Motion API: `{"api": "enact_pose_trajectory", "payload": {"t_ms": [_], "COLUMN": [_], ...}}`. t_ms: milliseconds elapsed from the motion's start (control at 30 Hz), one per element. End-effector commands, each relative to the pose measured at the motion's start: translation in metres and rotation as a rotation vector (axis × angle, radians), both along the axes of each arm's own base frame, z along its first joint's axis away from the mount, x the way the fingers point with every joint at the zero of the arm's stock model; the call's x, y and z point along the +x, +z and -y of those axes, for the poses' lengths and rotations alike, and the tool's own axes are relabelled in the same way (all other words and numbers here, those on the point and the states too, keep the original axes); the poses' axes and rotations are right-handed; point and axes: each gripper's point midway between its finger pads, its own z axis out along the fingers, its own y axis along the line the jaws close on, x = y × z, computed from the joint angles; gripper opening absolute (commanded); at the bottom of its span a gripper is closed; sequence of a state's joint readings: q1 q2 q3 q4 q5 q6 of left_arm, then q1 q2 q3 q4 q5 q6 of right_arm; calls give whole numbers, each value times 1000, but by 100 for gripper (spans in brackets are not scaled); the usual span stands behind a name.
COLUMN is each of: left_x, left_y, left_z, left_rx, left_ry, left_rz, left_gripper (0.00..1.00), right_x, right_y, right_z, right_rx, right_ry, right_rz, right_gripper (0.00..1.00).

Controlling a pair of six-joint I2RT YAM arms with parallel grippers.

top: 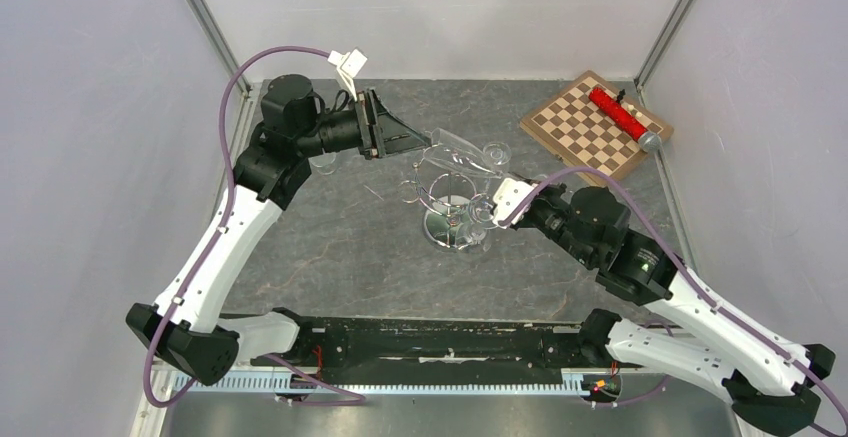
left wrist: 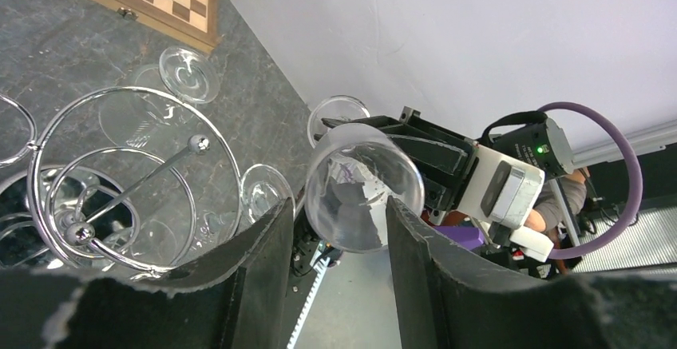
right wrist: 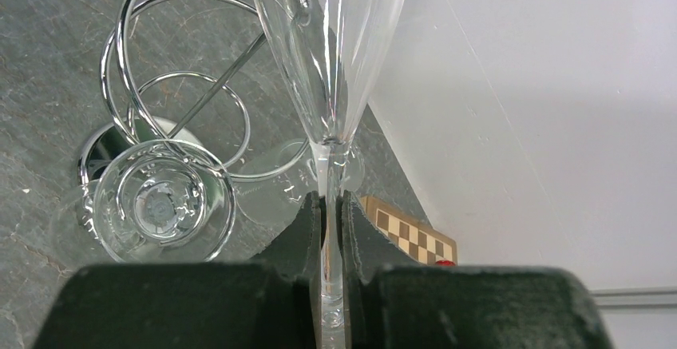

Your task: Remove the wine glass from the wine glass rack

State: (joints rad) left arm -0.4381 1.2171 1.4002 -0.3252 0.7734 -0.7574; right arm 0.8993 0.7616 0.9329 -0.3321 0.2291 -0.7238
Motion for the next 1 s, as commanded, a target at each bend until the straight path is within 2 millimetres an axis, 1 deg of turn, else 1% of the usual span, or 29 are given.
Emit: {"api": "enact_pose_trajectory", "payload": {"t_ms": [0,267,433,567,833,900,933,967], "left_x": [-7,-4,-4,-4,-8,-9,-10,-11], "left_y": [5,-7,-7,-10,-18,-19,-20,-21], "left_z": [1,2,3,4,4,3,3,3], "left_rx": [-23,7,9,16,41,45,47,48], "left_ry": [-48,-52,-61,-75,-107,-110,-112,-115], "left_rz": [-6,-28,-26,-29,-36,-33,-34,-33], "left_gripper": [51,47,43,35,8,3,2,2], "right_x": [1,1,2,4,8,8,8,7], "right_y": [49,58,59,58,64,67,69,72], "right_z": [-4,-7,-10,-11,-10,-10,-10,-10], "right_rx": [117,134,130,126,125,130,133,139], "right_ry": [11,20,25,22,4,2,3,5], "right_rz": [89,100,99,102,115,121,124,131], "right_gripper": [0,0,0,0,0,3,6,11]}}
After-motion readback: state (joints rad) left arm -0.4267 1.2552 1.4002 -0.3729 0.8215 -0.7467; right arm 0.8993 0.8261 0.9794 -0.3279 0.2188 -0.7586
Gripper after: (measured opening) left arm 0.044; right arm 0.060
